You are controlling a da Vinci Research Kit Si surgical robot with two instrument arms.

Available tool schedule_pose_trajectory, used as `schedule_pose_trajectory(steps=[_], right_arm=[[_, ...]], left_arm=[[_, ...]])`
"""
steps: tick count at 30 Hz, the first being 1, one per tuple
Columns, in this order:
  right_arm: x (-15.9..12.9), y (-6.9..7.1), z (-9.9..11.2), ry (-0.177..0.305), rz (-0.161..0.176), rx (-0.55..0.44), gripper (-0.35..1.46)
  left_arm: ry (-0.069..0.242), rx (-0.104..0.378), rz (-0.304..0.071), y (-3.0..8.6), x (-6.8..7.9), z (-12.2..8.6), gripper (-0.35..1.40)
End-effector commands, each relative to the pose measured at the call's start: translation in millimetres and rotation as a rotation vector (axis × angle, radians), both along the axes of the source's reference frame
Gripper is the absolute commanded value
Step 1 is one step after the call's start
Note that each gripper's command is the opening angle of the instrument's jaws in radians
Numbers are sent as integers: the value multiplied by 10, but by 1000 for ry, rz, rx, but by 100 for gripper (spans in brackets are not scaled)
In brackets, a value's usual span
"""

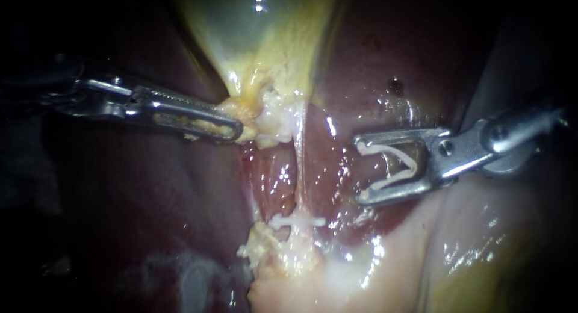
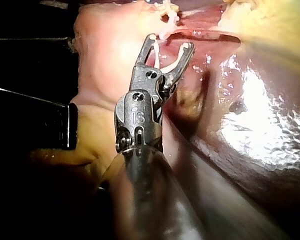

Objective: Clipping second clip right tube

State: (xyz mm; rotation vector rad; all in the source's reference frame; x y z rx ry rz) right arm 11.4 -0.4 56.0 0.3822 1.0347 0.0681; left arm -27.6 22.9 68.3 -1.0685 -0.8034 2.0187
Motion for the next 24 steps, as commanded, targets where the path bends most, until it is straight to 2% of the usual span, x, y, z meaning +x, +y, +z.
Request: schedule_pose_trajectory(steps=[1, 7, 11, 16, 19, 22, 24], right_arm=[[0, 0, 0, 1, -1, -1, 46], [0, -1, -1, 1, -1, -1, 47], [0, -1, -1, 1, -1, -1, 47], [0, -1, -1, 1, -1, -1, 48], [0, -1, -1, 1, -1, -1, 48], [0, -1, -2, 1, -1, -1, 48], [0, -1, -2, 1, -1, -1, 48]], left_arm=[[1, -1, 0, 0, 0, 0, -35], [-3, 4, 4, 2, 4, -5, -35], [4, 2, -4, 7, 20, -24, -35], [-3, 1, -45, 15, 46, -63, -35], [-11, -21, -59, 18, 62, -93, -35], [-20, -37, -69, 20, 70, -122, -35], [-31, -48, -72, 21, 70, -138, -35]])
